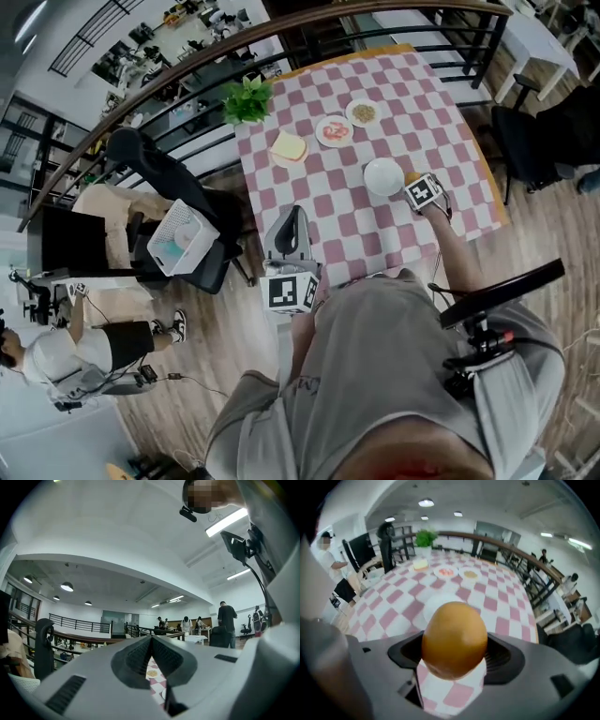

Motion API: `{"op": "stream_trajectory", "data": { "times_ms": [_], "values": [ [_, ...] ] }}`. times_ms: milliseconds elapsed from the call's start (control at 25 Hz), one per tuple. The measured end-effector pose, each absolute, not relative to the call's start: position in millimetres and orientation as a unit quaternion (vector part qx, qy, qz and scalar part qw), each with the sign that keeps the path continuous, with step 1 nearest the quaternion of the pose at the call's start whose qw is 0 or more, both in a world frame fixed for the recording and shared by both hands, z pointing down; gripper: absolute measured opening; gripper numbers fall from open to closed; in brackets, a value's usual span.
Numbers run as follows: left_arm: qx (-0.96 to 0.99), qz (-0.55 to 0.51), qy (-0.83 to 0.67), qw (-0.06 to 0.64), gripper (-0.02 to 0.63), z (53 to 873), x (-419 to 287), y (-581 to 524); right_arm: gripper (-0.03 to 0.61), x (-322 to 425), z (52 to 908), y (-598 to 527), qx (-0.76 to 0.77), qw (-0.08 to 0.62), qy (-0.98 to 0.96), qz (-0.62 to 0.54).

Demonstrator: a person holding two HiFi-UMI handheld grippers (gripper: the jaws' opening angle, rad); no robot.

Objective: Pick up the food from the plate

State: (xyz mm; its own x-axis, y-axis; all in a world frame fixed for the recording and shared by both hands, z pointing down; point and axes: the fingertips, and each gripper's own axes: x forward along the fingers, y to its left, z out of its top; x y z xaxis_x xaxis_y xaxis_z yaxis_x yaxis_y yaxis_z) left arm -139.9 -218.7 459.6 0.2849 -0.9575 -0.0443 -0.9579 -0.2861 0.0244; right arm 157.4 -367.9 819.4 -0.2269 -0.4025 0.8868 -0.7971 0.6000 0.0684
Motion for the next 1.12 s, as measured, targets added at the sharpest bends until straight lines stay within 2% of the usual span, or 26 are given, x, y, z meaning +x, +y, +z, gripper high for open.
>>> {"op": "stream_trajectory", "data": {
  "times_ms": [160, 360, 520, 680, 960, 1120],
  "values": [
    [-0.790, 0.006, 0.613, -0.016, 0.009, 473, -154, -210, 0.354, 251, 922, -329, 0.418, 0.571, -0.639, 0.303],
    [-0.784, -0.013, 0.620, -0.016, 0.009, 478, -163, -209, 0.356, 258, 948, -312, 0.422, 0.544, -0.629, 0.360],
    [-0.784, -0.011, 0.621, -0.010, 0.009, 474, -165, -215, 0.373, 260, 940, -317, 0.421, 0.552, -0.631, 0.346],
    [-0.787, -0.008, 0.617, -0.007, 0.009, 472, -165, -220, 0.385, 251, 895, -345, 0.439, 0.540, -0.656, 0.292],
    [-0.790, 0.014, 0.613, 0.006, 0.009, 458, -169, -233, 0.385, 145, 732, -398, 0.430, 0.375, -0.794, 0.211],
    [-0.787, 0.032, 0.616, 0.020, 0.009, 438, -173, -235, 0.383, 66, 589, -403, 0.399, 0.222, -0.882, 0.114]
  ]
}}
